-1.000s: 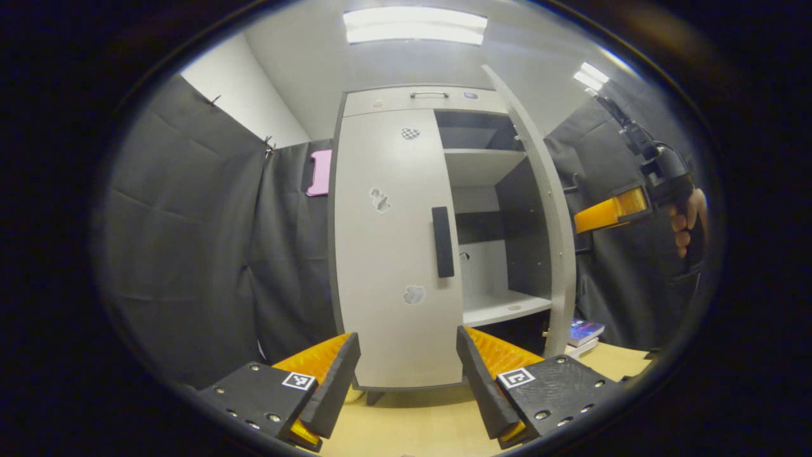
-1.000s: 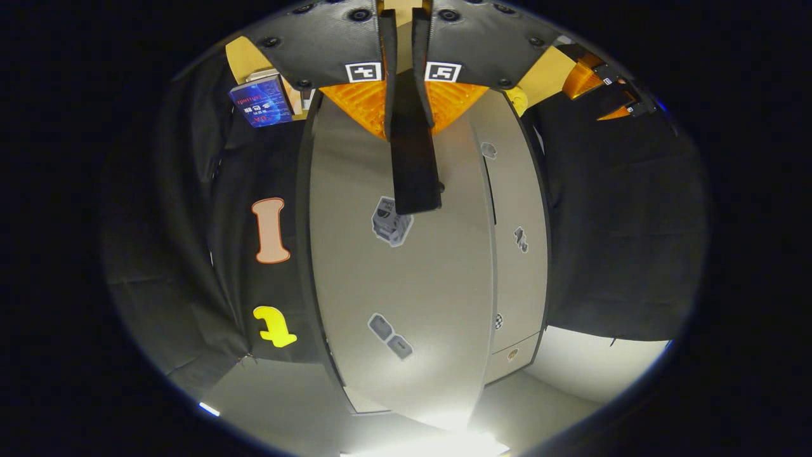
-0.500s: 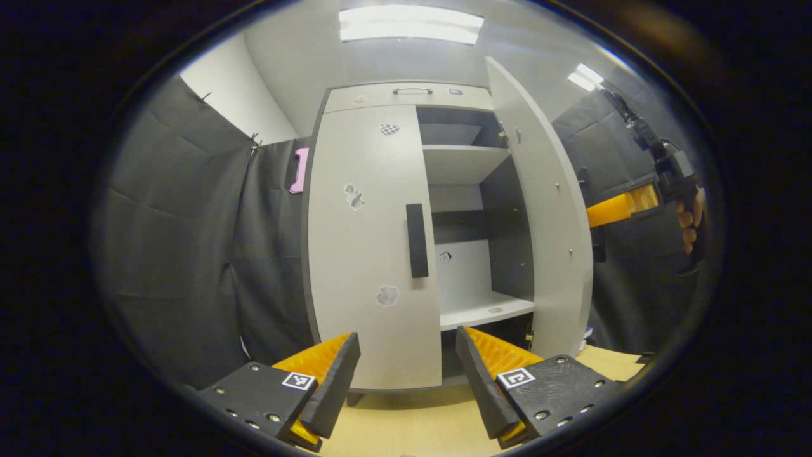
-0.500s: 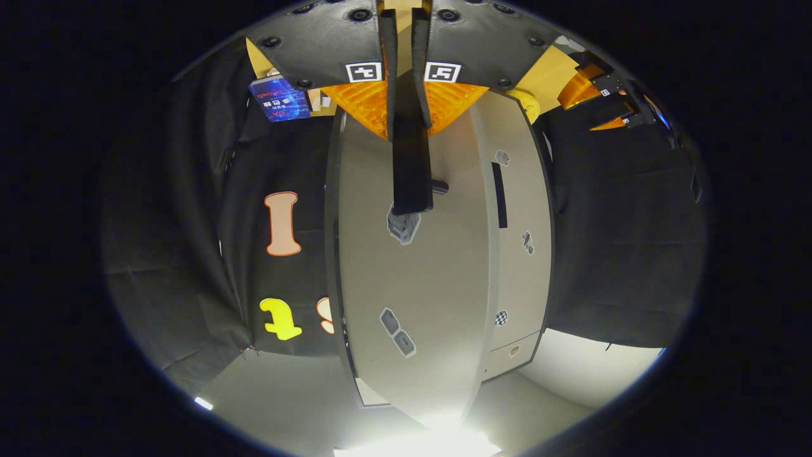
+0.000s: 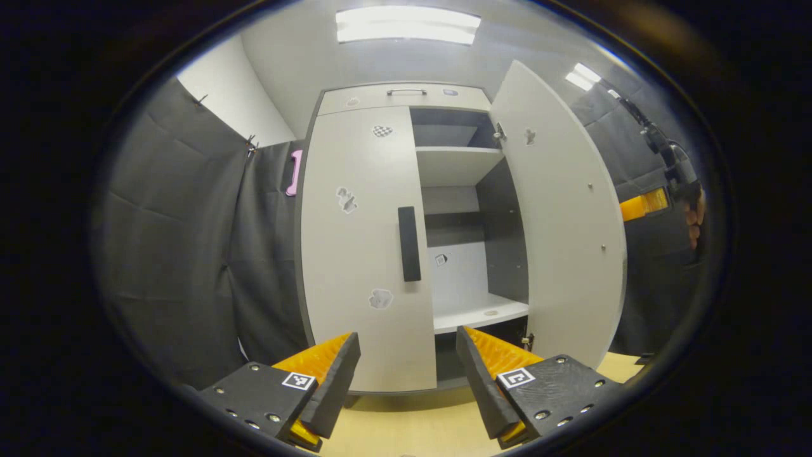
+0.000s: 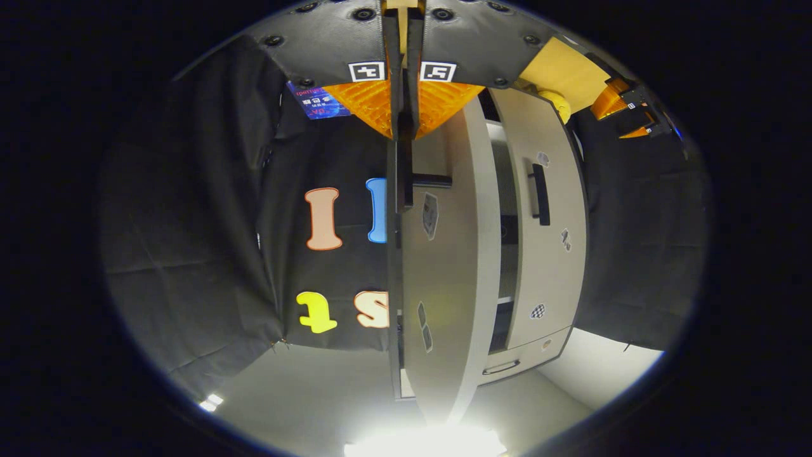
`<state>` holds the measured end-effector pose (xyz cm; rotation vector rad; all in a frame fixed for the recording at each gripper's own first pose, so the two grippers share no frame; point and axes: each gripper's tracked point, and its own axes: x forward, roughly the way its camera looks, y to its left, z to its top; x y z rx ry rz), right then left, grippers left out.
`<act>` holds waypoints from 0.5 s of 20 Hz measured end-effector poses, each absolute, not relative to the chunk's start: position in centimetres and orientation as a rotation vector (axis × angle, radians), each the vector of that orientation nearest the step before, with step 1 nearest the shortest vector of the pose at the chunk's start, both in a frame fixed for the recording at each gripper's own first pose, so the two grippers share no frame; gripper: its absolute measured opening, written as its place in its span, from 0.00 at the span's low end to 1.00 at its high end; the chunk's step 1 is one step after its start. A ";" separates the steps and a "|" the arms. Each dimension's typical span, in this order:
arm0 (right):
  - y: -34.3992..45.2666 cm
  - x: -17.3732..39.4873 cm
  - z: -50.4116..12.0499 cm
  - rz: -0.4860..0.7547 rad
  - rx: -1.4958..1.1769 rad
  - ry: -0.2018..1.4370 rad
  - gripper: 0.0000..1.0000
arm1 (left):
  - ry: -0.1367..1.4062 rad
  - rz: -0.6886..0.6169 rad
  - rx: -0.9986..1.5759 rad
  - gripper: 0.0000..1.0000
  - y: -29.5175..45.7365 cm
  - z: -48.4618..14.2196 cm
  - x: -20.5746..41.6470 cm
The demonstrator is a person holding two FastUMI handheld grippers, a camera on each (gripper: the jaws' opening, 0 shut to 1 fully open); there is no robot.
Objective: Open the right door of the double-door shoe cabinet with the right hand, and open the left door with the left hand.
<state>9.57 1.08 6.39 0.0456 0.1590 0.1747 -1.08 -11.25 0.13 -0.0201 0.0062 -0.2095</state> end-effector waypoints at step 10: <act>-1.6 5.9 7.3 0.154 0.083 0.110 0.04 | 0.007 -0.265 -0.032 0.89 -13.2 1.9 1.2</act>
